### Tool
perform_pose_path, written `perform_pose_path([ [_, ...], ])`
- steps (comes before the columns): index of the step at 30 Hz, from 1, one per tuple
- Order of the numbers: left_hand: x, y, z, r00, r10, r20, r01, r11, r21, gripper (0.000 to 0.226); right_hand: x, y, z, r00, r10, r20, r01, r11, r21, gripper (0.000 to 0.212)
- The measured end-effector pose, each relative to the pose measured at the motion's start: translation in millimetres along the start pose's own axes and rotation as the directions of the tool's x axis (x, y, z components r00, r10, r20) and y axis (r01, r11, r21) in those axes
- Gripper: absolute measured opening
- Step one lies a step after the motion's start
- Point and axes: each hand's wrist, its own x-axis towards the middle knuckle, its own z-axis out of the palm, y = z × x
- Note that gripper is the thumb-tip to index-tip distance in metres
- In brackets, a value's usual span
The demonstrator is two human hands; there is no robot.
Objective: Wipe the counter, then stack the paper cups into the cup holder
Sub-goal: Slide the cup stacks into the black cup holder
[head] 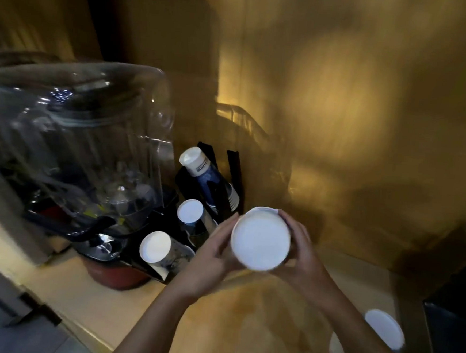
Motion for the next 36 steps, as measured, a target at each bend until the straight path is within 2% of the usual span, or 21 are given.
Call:
perform_pose_path([
  [3,14.2,3.7,-29.8,0.999,0.047,0.024,-0.046,0.999,-0.016,0.077,29.7,-17.0,11.8,0.998,0.064,0.023,-0.067,0.981,0.182,0.076],
  [5,22.5,9.7,-48.0,0.994,0.108,0.027,-0.107,0.994,-0.031,0.08,47.3,-26.5,20.4,0.996,0.068,0.057,-0.077,0.983,0.166,0.074],
  [9,39.3,27.2,-74.5,0.989,0.145,0.038,-0.143,0.988,-0.056,0.057,78.8,-38.5,33.3,0.995,0.099,0.019,-0.1,0.993,0.068,0.092],
  [12,56.9,28.3,-89.4,0.981,0.192,0.038,-0.191,0.981,-0.038,0.059,104.1,-50.9,40.5,0.999,-0.009,0.039,0.008,1.0,0.018,0.097],
  [15,78.7,24.0,-106.5,0.971,0.235,0.036,-0.234,0.972,-0.028,0.064,129.4,-60.2,49.4,0.997,-0.059,0.051,0.056,0.997,0.057,0.085],
  [17,92.7,21.0,-116.3,0.971,0.238,0.013,-0.236,0.966,-0.104,0.068,146.2,-61.0,57.1,0.998,-0.049,0.027,0.046,0.995,0.093,0.077],
  [19,105.2,16.0,-124.2,0.984,0.15,-0.096,-0.172,0.943,-0.284,0.064,162.3,-58.7,63.6,0.999,-0.026,-0.043,0.031,0.992,0.12,0.068],
  [21,116.7,9.7,-130.8,0.975,-0.012,-0.221,-0.089,0.891,-0.444,0.05,175.4,-56.2,67.2,0.993,-0.021,-0.114,0.036,0.991,0.126,0.052],
  [23,125.2,6.8,-134.3,0.955,-0.152,-0.255,0.012,0.878,-0.478,0.062,184.7,-55.1,69.7,0.993,-0.024,-0.113,0.041,0.988,0.146,0.043],
  [25,132.5,5.4,-135.1,0.945,-0.236,-0.225,0.107,0.877,-0.468,0.078,191.4,-54.1,72.4,0.996,-0.005,-0.092,0.02,0.987,0.162,0.042],
  [29,151.8,4.4,-133.7,0.931,-0.257,-0.259,0.125,0.892,-0.435,0.069,204.2,-50.2,76.0,0.996,0.016,-0.091,-0.004,0.99,0.138,0.052],
  [32,164.7,3.0,-131.3,0.917,-0.273,-0.29,0.154,0.915,-0.373,0.064,210.2,-46.0,76.8,0.994,0.046,-0.098,-0.036,0.993,0.109,0.051],
  [36,169.1,-1.4,-131.9,0.888,-0.371,-0.273,0.188,0.834,-0.519,0.091,216.6,-41.4,72.6,0.991,0.063,-0.121,-0.054,0.996,0.078,0.047],
])
